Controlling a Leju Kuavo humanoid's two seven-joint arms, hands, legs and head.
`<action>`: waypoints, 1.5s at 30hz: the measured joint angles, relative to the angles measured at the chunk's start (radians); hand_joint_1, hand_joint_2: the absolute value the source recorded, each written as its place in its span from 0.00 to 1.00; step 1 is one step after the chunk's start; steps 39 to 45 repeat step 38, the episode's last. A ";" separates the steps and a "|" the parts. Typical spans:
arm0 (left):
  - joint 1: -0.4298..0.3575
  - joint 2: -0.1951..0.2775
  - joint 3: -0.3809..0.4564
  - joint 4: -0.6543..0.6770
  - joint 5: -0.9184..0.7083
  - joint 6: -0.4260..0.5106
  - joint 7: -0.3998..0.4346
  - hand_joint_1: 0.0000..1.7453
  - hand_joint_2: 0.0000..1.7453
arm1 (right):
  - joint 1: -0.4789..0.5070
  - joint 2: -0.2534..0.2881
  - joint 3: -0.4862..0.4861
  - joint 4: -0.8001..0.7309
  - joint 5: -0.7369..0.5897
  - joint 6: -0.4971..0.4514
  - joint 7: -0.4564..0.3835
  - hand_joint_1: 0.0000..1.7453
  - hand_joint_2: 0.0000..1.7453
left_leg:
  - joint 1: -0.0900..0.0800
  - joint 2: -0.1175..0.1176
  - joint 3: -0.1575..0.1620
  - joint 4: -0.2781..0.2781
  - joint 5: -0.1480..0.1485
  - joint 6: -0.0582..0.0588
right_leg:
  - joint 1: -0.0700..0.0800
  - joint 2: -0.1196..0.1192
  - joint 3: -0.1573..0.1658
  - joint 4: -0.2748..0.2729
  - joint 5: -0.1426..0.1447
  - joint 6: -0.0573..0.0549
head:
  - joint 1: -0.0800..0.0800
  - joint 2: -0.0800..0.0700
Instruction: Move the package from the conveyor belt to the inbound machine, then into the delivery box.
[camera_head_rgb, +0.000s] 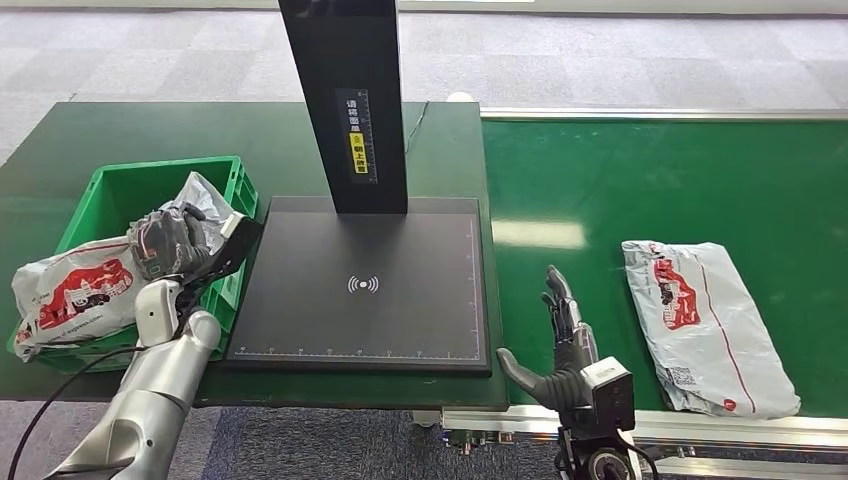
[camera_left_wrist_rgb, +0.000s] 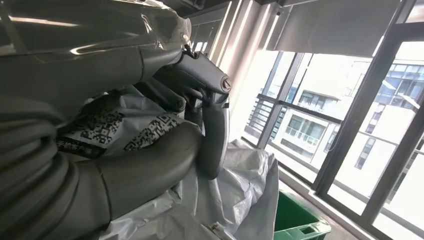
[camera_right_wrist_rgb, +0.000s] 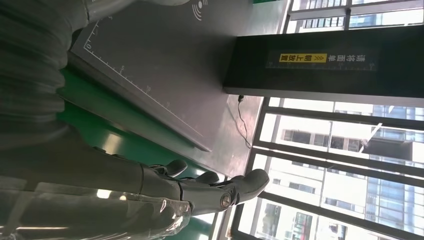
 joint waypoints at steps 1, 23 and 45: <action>-0.002 0.001 0.003 0.007 0.010 0.010 -0.011 0.00 1.00 | 0.000 0.000 0.000 0.000 0.000 0.000 0.000 0.00 1.00 | 0.000 0.000 0.000 0.000 0.000 0.000 | 0.000 0.000 0.000 0.000 0.000 0.000 | 0.000 0.000; 0.108 -0.098 0.053 -0.185 0.948 -0.346 -0.522 0.00 1.00 | -0.005 -0.003 0.009 0.023 -0.018 -0.025 -0.011 0.00 1.00 | 0.000 0.000 0.000 0.000 0.000 0.000 | 0.000 0.000 0.001 0.000 0.000 0.000 | 0.000 0.000; 0.259 -0.091 -0.158 -0.310 1.186 -0.717 -0.458 0.00 1.00 | -0.050 -0.013 0.018 0.079 -0.027 -0.024 -0.021 0.00 1.00 | 0.000 -0.001 0.000 0.000 0.000 0.000 | 0.000 -0.001 0.000 0.000 0.000 0.000 | 0.000 0.000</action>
